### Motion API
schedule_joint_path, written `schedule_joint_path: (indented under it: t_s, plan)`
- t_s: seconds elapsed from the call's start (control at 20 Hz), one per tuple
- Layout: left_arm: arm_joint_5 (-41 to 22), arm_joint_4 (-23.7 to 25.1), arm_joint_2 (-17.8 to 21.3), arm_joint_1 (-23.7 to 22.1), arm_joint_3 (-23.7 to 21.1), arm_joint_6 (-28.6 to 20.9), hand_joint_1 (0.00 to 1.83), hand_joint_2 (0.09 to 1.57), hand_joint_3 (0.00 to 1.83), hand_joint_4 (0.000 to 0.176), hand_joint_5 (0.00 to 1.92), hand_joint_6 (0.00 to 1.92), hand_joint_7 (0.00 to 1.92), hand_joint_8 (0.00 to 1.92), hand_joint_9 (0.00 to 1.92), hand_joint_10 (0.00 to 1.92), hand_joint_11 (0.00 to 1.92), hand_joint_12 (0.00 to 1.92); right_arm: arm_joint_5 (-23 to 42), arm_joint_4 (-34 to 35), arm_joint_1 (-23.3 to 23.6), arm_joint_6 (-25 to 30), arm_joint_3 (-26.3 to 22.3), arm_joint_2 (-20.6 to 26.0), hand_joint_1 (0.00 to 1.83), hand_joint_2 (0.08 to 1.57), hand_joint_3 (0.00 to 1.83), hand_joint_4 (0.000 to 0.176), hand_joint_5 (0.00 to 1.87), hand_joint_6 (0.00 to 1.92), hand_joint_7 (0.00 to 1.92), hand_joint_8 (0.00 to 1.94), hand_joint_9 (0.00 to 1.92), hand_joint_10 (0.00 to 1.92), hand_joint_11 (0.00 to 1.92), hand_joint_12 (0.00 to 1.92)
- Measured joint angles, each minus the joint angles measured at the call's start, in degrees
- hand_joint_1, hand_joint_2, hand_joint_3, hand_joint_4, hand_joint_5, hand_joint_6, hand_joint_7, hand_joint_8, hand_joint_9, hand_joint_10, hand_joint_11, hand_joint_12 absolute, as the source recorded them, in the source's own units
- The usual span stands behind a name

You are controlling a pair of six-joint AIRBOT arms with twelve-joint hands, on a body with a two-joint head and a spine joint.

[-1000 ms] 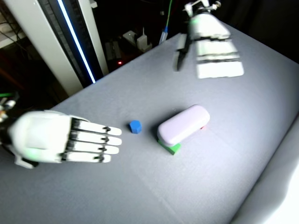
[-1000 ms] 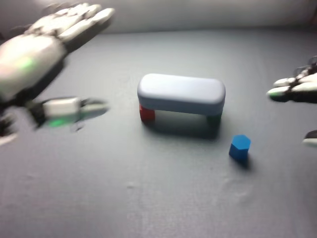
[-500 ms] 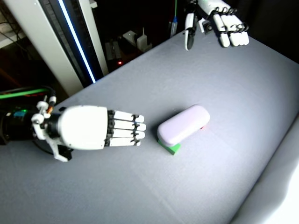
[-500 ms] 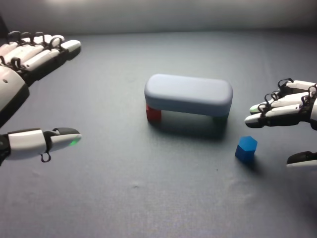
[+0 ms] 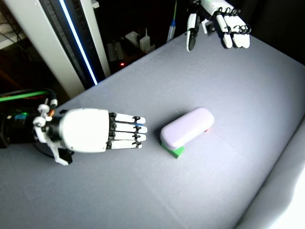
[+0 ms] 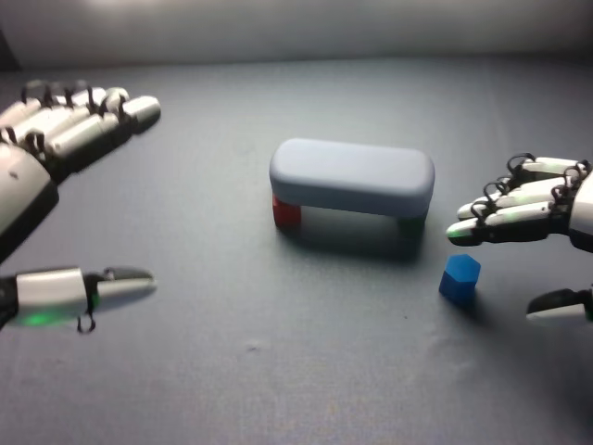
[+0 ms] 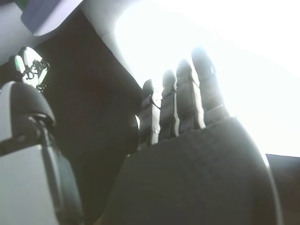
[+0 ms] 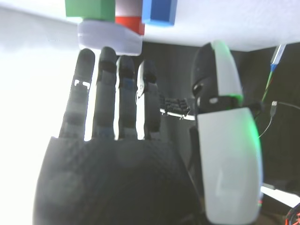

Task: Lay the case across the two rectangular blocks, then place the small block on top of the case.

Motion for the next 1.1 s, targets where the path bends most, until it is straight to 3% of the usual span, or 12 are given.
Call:
schedule_joint_path:
  t_s: [0.05,0.1,0.15,0.25,0.4,0.6,0.8,0.85,0.9,0.95,1.0,1.1]
  plan:
    - [0.0,-0.1,0.0,0.5,-0.1,-0.1,0.82,0.90,0.00,0.090,0.20,0.00,0.17,0.00,0.18,0.00,0.00,0.63,-0.4,-0.2,0.7,0.0,0.3,-0.5,0.97,1.10,0.00,0.010,0.45,0.01,0.40,0.01,0.48,0.02,0.11,1.00]
    - [-0.2,-0.6,-0.1,1.2,-0.1,-0.2,0.81,0.89,0.00,0.103,0.19,0.00,0.17,0.00,0.17,0.00,0.00,0.63,-0.8,-0.5,1.4,0.1,0.8,-1.1,0.94,1.11,0.00,0.032,0.43,0.00,0.38,0.00,0.48,0.01,0.11,0.99]
    - [-0.3,-1.3,-0.1,1.6,-0.1,-0.3,0.80,0.89,0.00,0.105,0.19,0.00,0.17,0.00,0.18,0.00,0.00,0.65,-1.4,-1.5,1.9,0.6,1.5,-1.9,0.96,1.10,0.00,0.008,0.45,0.01,0.40,0.01,0.49,0.02,0.13,1.00]
    - [-0.4,-1.9,-0.1,1.6,-0.1,-0.3,0.80,0.89,0.00,0.102,0.20,0.00,0.17,0.00,0.18,0.00,0.00,0.65,-2.4,-2.6,2.6,0.9,2.1,-2.8,1.01,1.08,0.00,0.000,0.46,0.01,0.42,0.01,0.51,0.02,0.15,1.01]
    - [-0.9,-1.7,-0.5,1.6,-0.1,-0.7,0.80,0.89,0.00,0.086,0.19,0.00,0.16,0.00,0.17,0.00,0.00,0.61,-4.7,-4.4,4.4,2.0,3.9,-5.1,1.06,1.04,0.00,0.000,0.52,0.01,0.48,0.01,0.57,0.02,0.21,1.03]
    - [-0.9,-1.4,-0.5,1.6,-0.1,-0.8,0.79,0.89,0.00,0.088,0.19,0.00,0.15,0.00,0.17,0.00,0.00,0.59,-7.8,-5.9,5.4,2.2,5.7,-7.2,1.07,1.05,0.00,0.000,0.56,0.00,0.51,0.00,0.59,0.01,0.25,0.96]
    - [-0.9,-1.4,-0.5,1.6,0.0,-0.8,0.80,0.89,0.00,0.082,0.19,0.00,0.16,0.00,0.17,0.00,0.00,0.59,-10.4,-6.9,6.4,2.3,6.9,-9.1,1.25,1.01,0.00,0.000,0.80,0.01,0.80,0.01,0.79,0.03,0.41,0.77]
    - [-0.9,-1.5,-0.7,1.6,0.0,-0.8,0.76,0.91,0.00,0.092,0.17,0.00,0.14,0.00,0.16,0.00,0.00,0.56,-10.2,-6.8,6.4,2.3,7.2,-9.5,1.17,1.11,0.00,0.000,0.99,0.72,0.98,0.03,0.97,0.10,0.47,1.16]
    - [-0.9,-1.5,-0.8,1.6,0.0,-0.9,0.76,0.91,0.00,0.092,0.17,0.00,0.14,0.00,0.16,0.00,0.00,0.56,-10.3,-6.6,6.8,2.3,7.2,-9.6,1.17,1.11,0.00,0.000,0.99,0.72,0.98,0.03,0.97,0.10,0.47,1.16]
    - [-0.6,-1.4,-0.8,1.6,0.1,-0.9,0.78,0.90,0.00,0.107,0.17,0.00,0.14,0.00,0.16,0.00,0.00,0.56,-10.3,-6.6,7.3,2.3,7.3,-9.7,1.22,1.13,0.00,0.000,0.98,0.86,0.92,1.15,1.04,0.31,0.58,1.20]
    - [-0.7,-1.4,-0.8,1.6,0.1,-0.9,0.78,0.90,0.00,0.107,0.17,0.00,0.14,0.00,0.16,0.00,0.00,0.56,-10.2,-6.6,7.3,2.3,7.3,-9.7,1.22,1.13,0.00,0.000,0.98,0.86,0.92,1.15,1.04,0.31,0.58,1.20]
    - [-0.7,-1.5,-0.9,1.6,0.1,-1.0,0.82,0.90,0.00,0.085,0.18,0.01,0.15,0.00,0.16,0.00,0.00,0.56,-9.9,-6.5,7.5,2.3,7.5,-10.1,1.24,1.09,0.00,0.000,1.04,0.82,1.06,0.94,1.09,0.57,0.73,1.20]
